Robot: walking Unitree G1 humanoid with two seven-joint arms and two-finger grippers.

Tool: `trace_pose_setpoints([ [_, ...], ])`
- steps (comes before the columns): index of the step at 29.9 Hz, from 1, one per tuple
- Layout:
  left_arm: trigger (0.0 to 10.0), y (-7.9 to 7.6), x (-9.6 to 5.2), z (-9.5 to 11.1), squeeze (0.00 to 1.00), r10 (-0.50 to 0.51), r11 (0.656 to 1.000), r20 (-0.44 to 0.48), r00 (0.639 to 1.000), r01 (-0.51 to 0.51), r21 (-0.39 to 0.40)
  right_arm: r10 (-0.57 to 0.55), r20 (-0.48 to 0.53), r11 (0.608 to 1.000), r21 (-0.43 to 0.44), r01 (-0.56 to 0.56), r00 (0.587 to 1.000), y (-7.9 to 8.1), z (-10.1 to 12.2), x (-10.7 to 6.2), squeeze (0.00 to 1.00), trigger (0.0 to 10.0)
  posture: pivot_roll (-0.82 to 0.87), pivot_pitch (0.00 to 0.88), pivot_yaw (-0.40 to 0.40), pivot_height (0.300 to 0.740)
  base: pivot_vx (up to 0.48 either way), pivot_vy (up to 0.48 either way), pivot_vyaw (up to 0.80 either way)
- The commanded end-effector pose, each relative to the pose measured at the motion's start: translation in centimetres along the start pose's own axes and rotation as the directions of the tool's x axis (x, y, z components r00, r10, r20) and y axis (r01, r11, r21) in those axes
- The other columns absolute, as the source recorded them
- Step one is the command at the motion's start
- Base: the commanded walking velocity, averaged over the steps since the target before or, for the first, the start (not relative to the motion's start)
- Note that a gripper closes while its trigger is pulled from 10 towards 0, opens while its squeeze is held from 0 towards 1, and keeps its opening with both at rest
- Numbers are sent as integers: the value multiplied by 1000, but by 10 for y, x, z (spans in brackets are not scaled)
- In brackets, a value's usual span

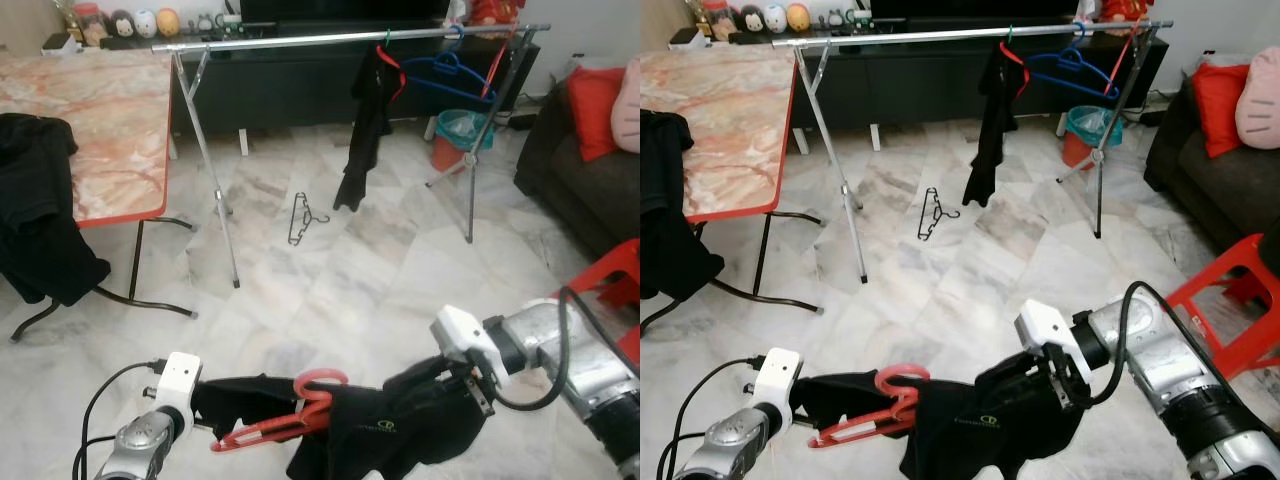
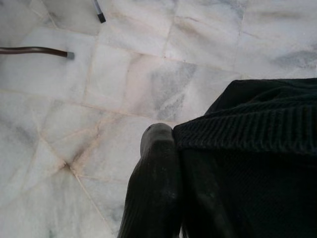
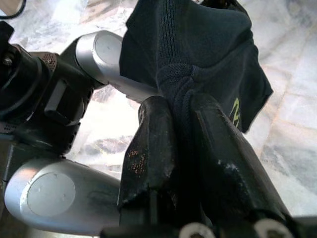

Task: Hang hanger

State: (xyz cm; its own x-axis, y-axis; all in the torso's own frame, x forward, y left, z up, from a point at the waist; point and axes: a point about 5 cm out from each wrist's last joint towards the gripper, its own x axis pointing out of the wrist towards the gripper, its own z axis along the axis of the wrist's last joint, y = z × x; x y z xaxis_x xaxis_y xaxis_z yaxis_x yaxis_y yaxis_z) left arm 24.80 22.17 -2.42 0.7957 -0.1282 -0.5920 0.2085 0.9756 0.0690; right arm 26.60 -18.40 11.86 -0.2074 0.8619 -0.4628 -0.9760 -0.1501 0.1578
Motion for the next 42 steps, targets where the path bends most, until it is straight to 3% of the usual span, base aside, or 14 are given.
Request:
trace_pose_setpoints([
  [1,10000,23,-9,-11,0,103,995,-57,993,-102,9,-32,-22,998,-46,31,999,-3,4,-13,0,10000,7,60,-52,740,0,0,0],
  [6,10000,22,-10,-12,0,69,996,-69,995,-65,62,-145,5,986,-83,145,989,-16,9,-13,0,10000,7,61,-52,740,0,0,0],
  [13,10000,18,-10,-16,0,35,995,-94,995,-26,99,-144,-1,984,-108,143,990,-17,11,-10,0,10000,8,62,-53,740,0,0,0],
  [17,10000,16,-9,-17,0,23,995,-98,995,-14,100,-141,-49,984,-117,135,989,-18,7,-11,0,10000,7,59,-52,740,0,0,0],
  [19,10000,16,-9,-17,0,25,993,-102,994,-13,119,-133,-131,986,-121,117,982,-16,-3,-13,0,10000,4,58,-52,740,0,0,0],
  [27,10000,22,-10,-15,0,47,991,-106,993,-33,129,-190,-218,976,-145,161,957,-21,-12,-12,0,10000,4,58,-52,740,0,0,0],
  [34,10000,22,-10,-16,0,34,989,-118,992,-16,149,-335,-78,932,-174,318,939,-37,2,-12,0,10000,8,58,-50,740,0,0,0],
  [38,10000,18,-10,-18,0,17,988,-127,992,3,156,-323,-8,937,-144,319,946,-37,6,-12,0,10000,8,57,-50,740,0,0,0],
  [42,10000,16,-10,-19,0,-6,989,-138,990,26,147,-327,-70,935,-168,312,943,-36,-1,-12,0,10000,5,56,-50,740,0,0,0],
])
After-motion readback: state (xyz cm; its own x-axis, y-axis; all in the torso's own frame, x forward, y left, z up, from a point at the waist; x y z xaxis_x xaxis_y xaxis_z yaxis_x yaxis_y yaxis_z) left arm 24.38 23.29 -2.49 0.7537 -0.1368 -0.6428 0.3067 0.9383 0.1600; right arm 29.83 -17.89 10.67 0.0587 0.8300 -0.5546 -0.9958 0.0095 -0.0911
